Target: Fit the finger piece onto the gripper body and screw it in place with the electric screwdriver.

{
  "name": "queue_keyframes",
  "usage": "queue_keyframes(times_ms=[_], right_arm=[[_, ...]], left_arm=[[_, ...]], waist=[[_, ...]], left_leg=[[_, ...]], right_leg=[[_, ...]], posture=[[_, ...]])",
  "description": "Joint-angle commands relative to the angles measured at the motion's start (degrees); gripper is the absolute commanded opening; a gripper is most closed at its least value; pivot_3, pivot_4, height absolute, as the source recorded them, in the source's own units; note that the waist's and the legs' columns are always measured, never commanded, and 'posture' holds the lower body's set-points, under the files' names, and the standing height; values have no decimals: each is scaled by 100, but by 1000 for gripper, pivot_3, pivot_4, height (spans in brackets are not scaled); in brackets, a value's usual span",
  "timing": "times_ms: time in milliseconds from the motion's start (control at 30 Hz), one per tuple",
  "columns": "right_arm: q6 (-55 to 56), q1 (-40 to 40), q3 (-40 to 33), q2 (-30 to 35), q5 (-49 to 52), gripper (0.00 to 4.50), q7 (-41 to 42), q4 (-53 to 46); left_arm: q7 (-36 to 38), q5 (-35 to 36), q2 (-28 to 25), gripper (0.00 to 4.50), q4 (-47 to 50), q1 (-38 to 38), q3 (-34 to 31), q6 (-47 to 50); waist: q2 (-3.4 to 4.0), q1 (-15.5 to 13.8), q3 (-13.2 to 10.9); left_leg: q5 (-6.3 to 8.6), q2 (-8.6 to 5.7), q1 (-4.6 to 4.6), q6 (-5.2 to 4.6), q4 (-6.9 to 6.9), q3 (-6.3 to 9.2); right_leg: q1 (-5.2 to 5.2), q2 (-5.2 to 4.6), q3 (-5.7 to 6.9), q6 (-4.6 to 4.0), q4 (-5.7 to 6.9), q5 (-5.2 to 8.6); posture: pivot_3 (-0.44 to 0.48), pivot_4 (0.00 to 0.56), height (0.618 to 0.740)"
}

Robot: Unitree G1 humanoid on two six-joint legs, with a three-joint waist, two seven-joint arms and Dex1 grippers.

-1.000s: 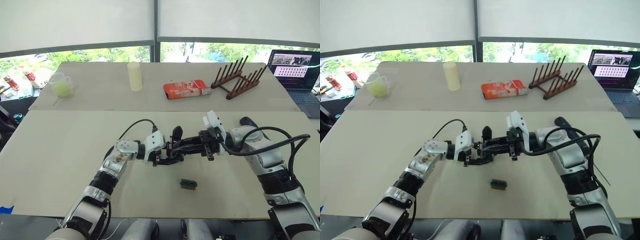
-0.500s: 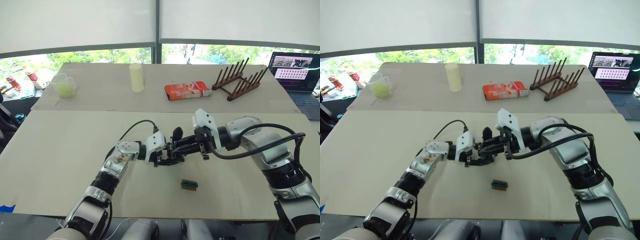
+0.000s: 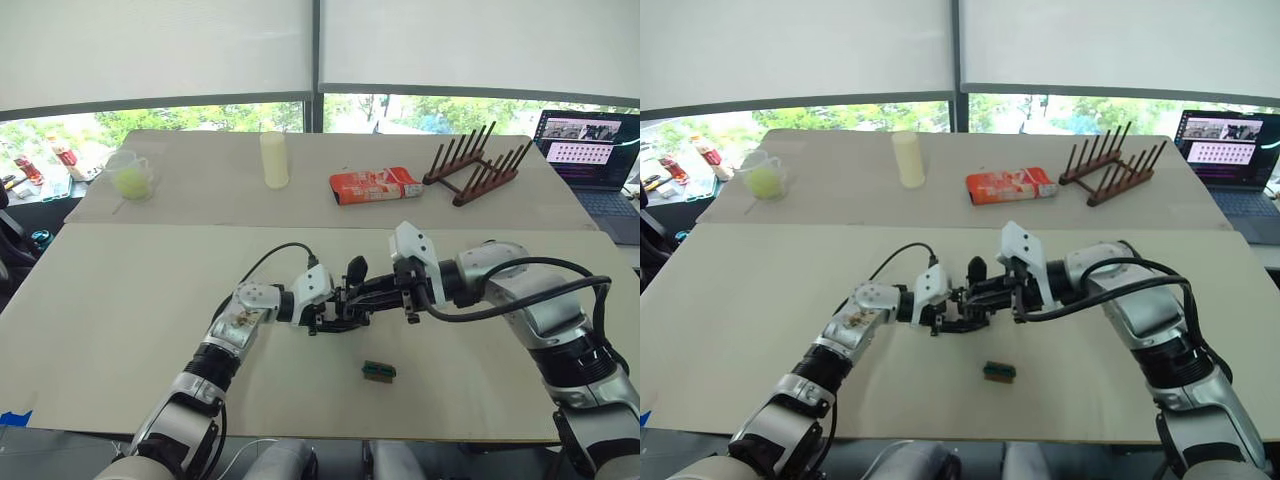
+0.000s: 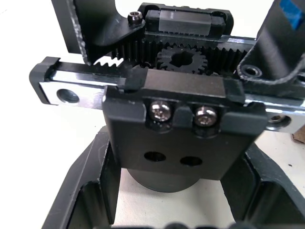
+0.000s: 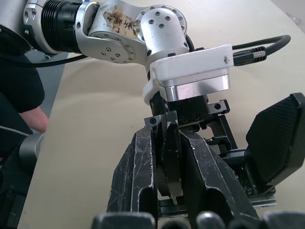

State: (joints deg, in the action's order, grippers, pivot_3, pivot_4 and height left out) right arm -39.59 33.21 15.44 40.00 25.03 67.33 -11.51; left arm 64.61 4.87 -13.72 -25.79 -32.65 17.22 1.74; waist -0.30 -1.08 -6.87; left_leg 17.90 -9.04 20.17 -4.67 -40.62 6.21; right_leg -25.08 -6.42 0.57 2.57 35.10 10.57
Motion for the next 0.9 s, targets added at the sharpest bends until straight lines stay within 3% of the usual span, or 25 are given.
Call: queue_keyframes(times_ms=[33,333,733,900], right_arm=[[-662,-396,782,217,-591,317,-204,602],[-207,-97,1098,243,-881,317,72,951],[-404,-211,969,272,-714,317,52,703],[257,-130,556,-32,-721,317,-213,748]], left_arm=[[-30,282,55,2306,197,-262,-272,-58],[-14,258,34,2306,223,-247,-258,-103],[3,249,23,2306,194,-246,-253,-131],[4,237,43,2306,153,-277,-245,-147]], waist=[[-1,-5,1],[-1,2,1],[-1,-3,1],[-2,0,1]], left_leg=[[0,0,0,0,0,0],[1,1,0,0,0,1],[2,1,0,1,0,1],[2,2,0,1,0,2]], right_leg=[[0,0,0,0,0,0],[0,0,-1,0,-2,0],[-1,0,-1,0,-3,0],[0,0,-2,0,-4,0]], posture=[[0,150,740],[0,150,740],[0,150,740],[0,150,740]])
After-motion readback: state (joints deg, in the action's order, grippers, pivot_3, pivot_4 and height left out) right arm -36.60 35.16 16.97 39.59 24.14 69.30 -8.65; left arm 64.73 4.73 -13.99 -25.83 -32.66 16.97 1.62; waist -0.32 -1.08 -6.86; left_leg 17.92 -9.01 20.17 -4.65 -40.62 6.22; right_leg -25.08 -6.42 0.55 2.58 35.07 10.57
